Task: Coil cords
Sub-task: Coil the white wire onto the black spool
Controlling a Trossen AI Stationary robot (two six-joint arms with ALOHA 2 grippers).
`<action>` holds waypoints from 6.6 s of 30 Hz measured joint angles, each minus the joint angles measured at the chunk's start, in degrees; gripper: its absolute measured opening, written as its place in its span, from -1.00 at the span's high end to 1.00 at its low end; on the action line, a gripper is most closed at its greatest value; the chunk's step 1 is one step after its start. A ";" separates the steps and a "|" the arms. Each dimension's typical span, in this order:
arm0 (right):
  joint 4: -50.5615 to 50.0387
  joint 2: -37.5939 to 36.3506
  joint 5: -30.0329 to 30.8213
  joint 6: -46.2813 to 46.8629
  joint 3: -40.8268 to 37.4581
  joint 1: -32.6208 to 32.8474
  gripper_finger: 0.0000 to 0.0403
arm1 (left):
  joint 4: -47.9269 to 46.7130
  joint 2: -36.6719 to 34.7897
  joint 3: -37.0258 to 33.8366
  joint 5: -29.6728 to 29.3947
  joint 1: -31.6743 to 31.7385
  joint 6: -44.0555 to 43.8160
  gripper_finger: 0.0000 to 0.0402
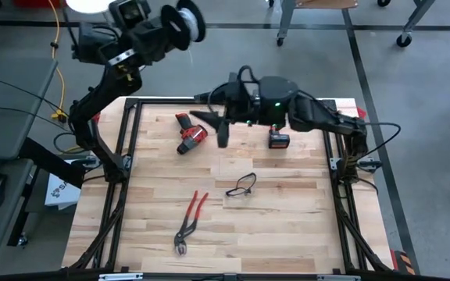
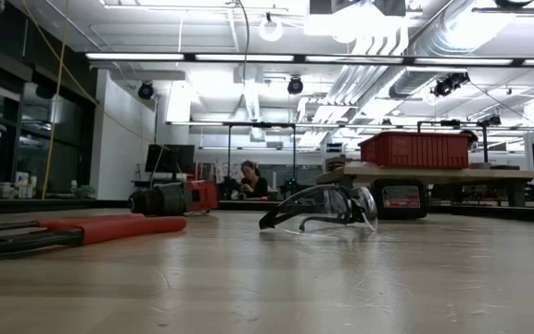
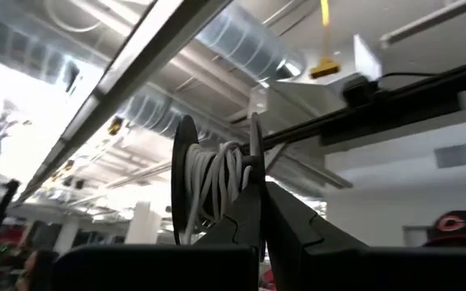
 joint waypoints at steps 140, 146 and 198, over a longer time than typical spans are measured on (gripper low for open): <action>1.78 -12.15 -3.26 -8.37 0.13 0.87 1.00 | -35.23 0.92 0.00 8.11 -14.86 -17.92 1.00; 0.75 -11.08 -7.91 -2.90 0.13 -0.90 1.00 | -32.33 2.82 -0.02 8.14 -15.50 -18.70 1.00; -5.09 -9.30 -16.10 10.69 0.15 -3.27 1.00 | 4.29 7.84 -0.06 -8.14 -9.90 -6.69 1.00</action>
